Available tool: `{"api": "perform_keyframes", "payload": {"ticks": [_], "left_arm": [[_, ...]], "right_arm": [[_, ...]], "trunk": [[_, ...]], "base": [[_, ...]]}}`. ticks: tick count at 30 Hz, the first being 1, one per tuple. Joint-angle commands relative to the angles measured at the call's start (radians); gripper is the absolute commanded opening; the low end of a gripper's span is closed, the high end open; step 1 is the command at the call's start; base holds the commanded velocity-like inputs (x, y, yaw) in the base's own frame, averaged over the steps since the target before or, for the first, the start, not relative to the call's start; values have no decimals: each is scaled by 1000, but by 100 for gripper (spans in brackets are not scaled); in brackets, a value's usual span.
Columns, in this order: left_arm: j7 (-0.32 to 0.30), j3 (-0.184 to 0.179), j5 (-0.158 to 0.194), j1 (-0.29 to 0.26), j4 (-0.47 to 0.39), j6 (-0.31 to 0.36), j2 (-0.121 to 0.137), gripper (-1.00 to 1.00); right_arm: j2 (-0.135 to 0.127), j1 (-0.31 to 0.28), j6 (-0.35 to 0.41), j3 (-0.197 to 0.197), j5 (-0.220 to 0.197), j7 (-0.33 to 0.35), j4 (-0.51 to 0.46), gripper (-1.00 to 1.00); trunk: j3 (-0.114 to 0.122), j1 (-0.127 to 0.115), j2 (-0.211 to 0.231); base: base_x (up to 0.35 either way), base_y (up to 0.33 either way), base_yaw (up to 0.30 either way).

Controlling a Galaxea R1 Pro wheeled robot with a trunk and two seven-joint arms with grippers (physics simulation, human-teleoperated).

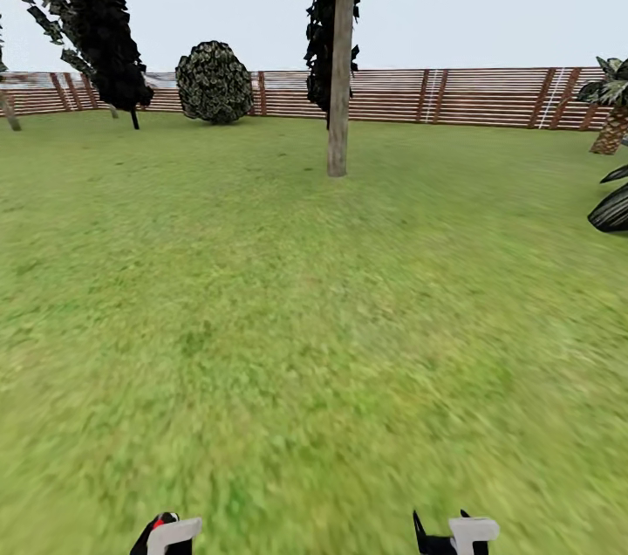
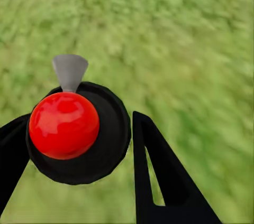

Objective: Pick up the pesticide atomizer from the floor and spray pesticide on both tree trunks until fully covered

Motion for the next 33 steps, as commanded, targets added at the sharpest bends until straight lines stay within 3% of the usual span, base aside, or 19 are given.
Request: {"api": "perform_keyframes", "payload": {"ticks": [1,19,33], "left_arm": [[3,4,-7,-1,1,-3,-1,-100],[3,4,-7,-1,1,-3,-1,-100],[3,4,-7,-1,1,-3,-1,-100]], "right_arm": [[0,0,-3,0,0,0,1,100],[0,0,-3,-1,-1,-3,1,100],[0,0,-3,-1,-1,-3,1,100]], "trunk": [[-1,0,0],[-2,0,0],[-22,0,0]], "base": [[339,0,0],[339,0,0],[339,0,0]]}}
